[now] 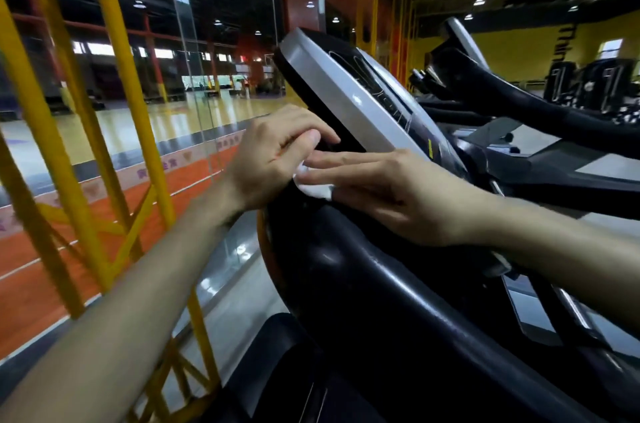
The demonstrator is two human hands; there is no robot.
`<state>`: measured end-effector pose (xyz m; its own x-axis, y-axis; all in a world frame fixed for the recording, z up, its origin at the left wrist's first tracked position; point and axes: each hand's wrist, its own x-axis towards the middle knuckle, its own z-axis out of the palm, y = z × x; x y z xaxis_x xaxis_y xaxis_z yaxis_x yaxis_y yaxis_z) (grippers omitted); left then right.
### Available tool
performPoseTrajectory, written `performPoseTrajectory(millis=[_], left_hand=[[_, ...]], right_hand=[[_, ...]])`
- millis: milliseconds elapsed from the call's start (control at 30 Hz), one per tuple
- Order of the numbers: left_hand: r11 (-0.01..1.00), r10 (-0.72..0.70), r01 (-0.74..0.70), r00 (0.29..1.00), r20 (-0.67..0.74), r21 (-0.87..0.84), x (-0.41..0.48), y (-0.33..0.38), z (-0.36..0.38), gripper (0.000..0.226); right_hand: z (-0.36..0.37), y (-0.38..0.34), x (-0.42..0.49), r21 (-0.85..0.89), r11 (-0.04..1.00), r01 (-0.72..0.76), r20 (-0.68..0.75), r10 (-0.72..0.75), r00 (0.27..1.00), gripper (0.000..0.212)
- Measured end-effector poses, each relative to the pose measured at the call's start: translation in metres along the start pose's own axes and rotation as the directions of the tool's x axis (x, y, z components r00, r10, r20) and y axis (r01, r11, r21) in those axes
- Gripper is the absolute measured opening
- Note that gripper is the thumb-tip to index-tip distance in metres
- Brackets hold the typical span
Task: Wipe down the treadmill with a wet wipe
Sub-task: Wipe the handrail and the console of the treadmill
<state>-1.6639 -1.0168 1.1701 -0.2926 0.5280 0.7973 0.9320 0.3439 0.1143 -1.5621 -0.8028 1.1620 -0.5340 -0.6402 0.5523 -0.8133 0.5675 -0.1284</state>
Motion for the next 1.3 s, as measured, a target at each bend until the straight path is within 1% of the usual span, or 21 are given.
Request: performPoseTrajectory(millis=[67,167,300,367,500,567,667,767,800,833,900,967,1000,1033,1067,1100,1133,1167,1200,1267,1300], left_hand=[[0.996,-0.005,0.009,0.999,0.042,-0.092,0.006,-0.004,0.006,0.032],[0.980,0.021,-0.006,0.997,0.070,-0.199,0.013,-0.017,0.008,0.036],[0.963,0.103,-0.064,0.985,0.138,-0.261,0.017,-0.040,0.009,0.038],[0.948,0.122,-0.071,0.981,0.150,-0.309,0.018,-0.048,0.010,0.040],[0.899,0.258,-0.192,0.959,0.122,-0.393,0.018,-0.052,0.021,0.053],[0.889,0.311,-0.246,0.943,0.116,-0.385,0.019,-0.050,0.022,0.054],[0.904,0.334,-0.282,0.935,0.119,-0.321,0.021,-0.044,0.018,0.051],[0.867,0.399,-0.317,0.904,0.154,-0.384,0.017,-0.026,0.012,0.051],[0.856,0.433,-0.343,0.884,0.174,-0.387,0.012,-0.019,0.012,0.054],[0.854,0.466,-0.389,0.867,0.176,-0.345,0.007,-0.014,0.014,0.058],[0.850,0.508,-0.469,0.851,0.134,-0.241,-0.002,-0.009,0.019,0.067],[0.839,0.526,-0.495,0.844,0.102,-0.225,-0.002,-0.010,0.022,0.075],[0.838,0.527,-0.497,0.844,0.097,-0.227,-0.001,-0.012,0.023,0.077],[0.841,0.521,-0.492,0.848,0.094,-0.227,0.000,-0.014,0.025,0.077],[0.845,0.514,-0.486,0.853,0.089,-0.223,0.001,-0.015,0.026,0.077],[0.848,0.509,-0.483,0.857,0.081,-0.220,0.002,-0.015,0.027,0.076],[0.849,0.504,-0.479,0.861,0.072,-0.220,0.001,-0.015,0.028,0.076],[0.851,0.499,-0.476,0.864,0.061,-0.221,0.001,-0.015,0.029,0.075],[0.852,0.496,-0.475,0.867,0.046,-0.221,0.001,-0.014,0.030,0.075],[0.852,0.491,-0.475,0.871,0.020,-0.221,0.001,-0.015,0.031,0.073],[0.850,0.493,-0.479,0.870,0.008,-0.220,0.001,-0.015,0.031,0.072]], right_hand=[[-0.005,-0.002,0.002,-0.001,1.000,-0.026,0.014,0.026,1.000,0.040],[-0.008,-0.009,0.009,-0.086,0.992,-0.093,-0.009,0.092,0.996,0.037],[-0.011,-0.020,0.023,-0.163,0.951,-0.264,-0.045,0.261,0.964,0.034],[-0.012,-0.029,0.029,-0.189,0.913,-0.361,-0.042,0.360,0.932,0.034],[-0.006,-0.051,0.035,-0.265,0.802,-0.535,-0.091,0.531,0.842,0.038],[0.000,-0.065,0.036,-0.304,0.731,-0.611,-0.145,0.598,0.788,0.041],[0.013,-0.090,0.034,-0.366,0.613,-0.700,-0.240,0.665,0.708,0.042],[0.034,-0.116,0.027,-0.360,0.472,-0.804,-0.348,0.732,0.586,0.041],[0.045,-0.124,0.025,-0.342,0.433,-0.834,-0.395,0.739,0.546,0.042],[0.058,-0.133,0.021,-0.330,0.393,-0.858,-0.459,0.727,0.510,0.042],[0.092,-0.151,0.009,-0.313,0.321,-0.894,-0.626,0.638,0.449,0.041],[0.128,-0.164,-0.013,-0.301,0.234,-0.925,-0.764,0.521,0.381,0.042],[0.144,-0.168,-0.027,-0.284,0.167,-0.944,-0.817,0.473,0.329,0.043],[0.157,-0.169,-0.043,-0.234,0.096,-0.968,-0.866,0.431,0.252,0.045],[0.167,-0.170,-0.055,-0.147,0.039,-0.988,-0.911,0.384,0.150,0.047],[0.175,-0.169,-0.061,-0.050,-0.002,-0.999,-0.941,0.334,0.046,0.051],[0.182,-0.165,-0.059,0.017,-0.033,-0.999,-0.958,0.287,-0.026,0.056],[0.190,-0.158,-0.050,0.030,-0.043,-0.999,-0.967,0.250,-0.040,0.060],[0.197,-0.152,-0.036,-0.021,-0.036,-0.999,-0.972,0.234,0.012,0.062],[0.209,-0.140,-0.011,-0.217,0.016,-0.976,-0.943,0.253,0.214,0.061],[0.211,-0.137,-0.008,-0.297,0.037,-0.954,-0.918,0.266,0.296,0.059]])
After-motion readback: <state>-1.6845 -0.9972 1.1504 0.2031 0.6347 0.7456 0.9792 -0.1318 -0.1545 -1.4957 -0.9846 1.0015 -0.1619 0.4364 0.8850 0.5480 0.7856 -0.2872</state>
